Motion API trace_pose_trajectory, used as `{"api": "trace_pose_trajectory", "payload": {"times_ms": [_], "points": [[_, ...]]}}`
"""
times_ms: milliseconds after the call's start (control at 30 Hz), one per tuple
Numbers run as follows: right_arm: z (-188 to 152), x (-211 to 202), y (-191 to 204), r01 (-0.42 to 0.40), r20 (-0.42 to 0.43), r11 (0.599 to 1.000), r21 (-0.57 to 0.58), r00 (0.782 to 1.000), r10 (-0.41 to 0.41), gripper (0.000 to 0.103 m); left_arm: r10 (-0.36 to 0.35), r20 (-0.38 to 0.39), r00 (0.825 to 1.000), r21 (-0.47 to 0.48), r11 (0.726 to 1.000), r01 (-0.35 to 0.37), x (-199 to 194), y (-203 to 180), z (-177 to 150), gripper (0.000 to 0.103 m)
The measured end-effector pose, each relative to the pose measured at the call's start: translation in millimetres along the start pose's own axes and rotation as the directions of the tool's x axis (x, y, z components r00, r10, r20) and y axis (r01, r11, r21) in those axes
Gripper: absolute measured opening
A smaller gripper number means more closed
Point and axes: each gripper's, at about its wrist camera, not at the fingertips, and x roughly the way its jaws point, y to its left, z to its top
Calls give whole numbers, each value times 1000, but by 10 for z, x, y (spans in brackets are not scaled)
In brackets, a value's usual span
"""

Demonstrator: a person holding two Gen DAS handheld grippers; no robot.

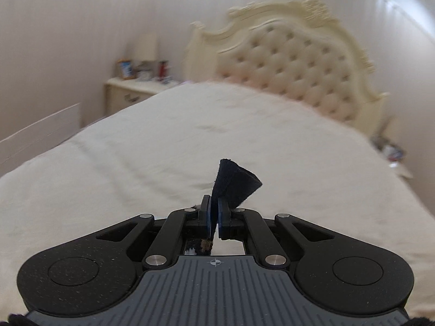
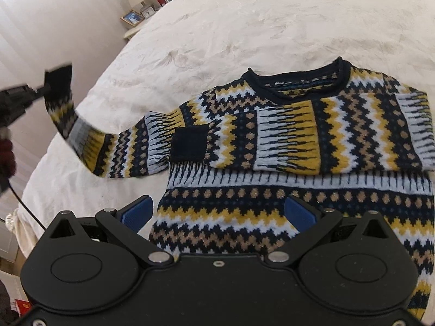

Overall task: Fold small clothes
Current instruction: 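Carry the held sleeve across the sweater body and lower it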

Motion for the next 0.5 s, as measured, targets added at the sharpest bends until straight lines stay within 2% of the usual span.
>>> {"api": "trace_pose_trajectory", "payload": {"times_ms": [133,267,333,500], "points": [[-91,-171,-241,-15,23,999,47,1000,14,102,-115,17,993,30,993,114,-36,-672,-46,4],[-179,-346,-516,-12,40,996,91,999,8,102,-219,-2,976,49,975,219,135,-1326,-202,4],[-212,-431,-644,-4,47,995,100,999,-1,102,-274,-31,961,33,961,275,267,-1655,-336,4],[-276,-608,-927,21,58,991,131,998,-28,102,-347,-135,928,36,935,354,599,-2190,-767,6]]}}
